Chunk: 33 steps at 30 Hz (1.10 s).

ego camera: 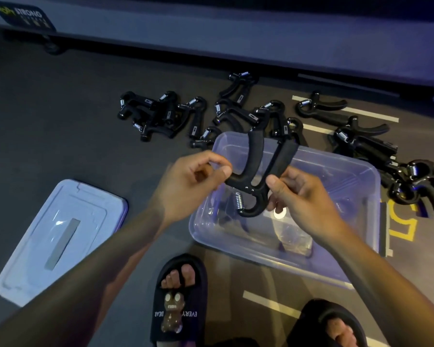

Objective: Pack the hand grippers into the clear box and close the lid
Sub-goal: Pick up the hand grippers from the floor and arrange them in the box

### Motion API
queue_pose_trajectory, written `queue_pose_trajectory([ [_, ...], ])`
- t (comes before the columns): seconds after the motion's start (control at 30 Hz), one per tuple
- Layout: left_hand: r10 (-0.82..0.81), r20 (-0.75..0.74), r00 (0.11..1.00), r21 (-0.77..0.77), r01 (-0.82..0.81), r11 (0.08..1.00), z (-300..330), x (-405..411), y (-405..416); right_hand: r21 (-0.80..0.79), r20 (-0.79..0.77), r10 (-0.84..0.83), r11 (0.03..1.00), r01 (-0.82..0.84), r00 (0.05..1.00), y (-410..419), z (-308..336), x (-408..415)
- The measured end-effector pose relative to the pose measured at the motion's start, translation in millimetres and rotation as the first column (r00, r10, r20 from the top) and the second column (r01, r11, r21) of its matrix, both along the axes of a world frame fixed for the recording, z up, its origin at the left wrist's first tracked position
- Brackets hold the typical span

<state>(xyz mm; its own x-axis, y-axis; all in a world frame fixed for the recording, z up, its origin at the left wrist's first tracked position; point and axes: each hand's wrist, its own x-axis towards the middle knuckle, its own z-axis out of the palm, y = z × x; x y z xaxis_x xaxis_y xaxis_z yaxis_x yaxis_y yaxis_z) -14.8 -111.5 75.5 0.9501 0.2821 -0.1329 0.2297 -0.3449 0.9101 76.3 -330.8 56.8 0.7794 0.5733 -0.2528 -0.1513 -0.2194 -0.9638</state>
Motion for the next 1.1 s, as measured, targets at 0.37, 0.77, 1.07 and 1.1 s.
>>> queue_pose_trajectory([
  [0.37,0.061,-0.132,0.989,0.196,-0.035,0.98,-36,35,3,-0.498,-0.232,0.121,0.838,-0.225,0.965,17,-108,7],
  [0.77,0.062,-0.206,0.977,0.202,-0.02,0.979,-33,2,-12,-0.79,-0.191,0.428,0.467,-0.397,0.883,19,-124,-18],
  [1.07,0.059,-0.19,0.98,0.165,-0.027,0.986,-31,-17,-14,-0.737,0.119,0.438,0.64,-0.216,0.891,7,-53,-18],
  [1.1,0.05,-0.194,0.98,0.177,-0.015,0.984,-31,-16,-13,-0.643,0.152,0.39,0.737,-0.209,0.908,9,-31,-13],
])
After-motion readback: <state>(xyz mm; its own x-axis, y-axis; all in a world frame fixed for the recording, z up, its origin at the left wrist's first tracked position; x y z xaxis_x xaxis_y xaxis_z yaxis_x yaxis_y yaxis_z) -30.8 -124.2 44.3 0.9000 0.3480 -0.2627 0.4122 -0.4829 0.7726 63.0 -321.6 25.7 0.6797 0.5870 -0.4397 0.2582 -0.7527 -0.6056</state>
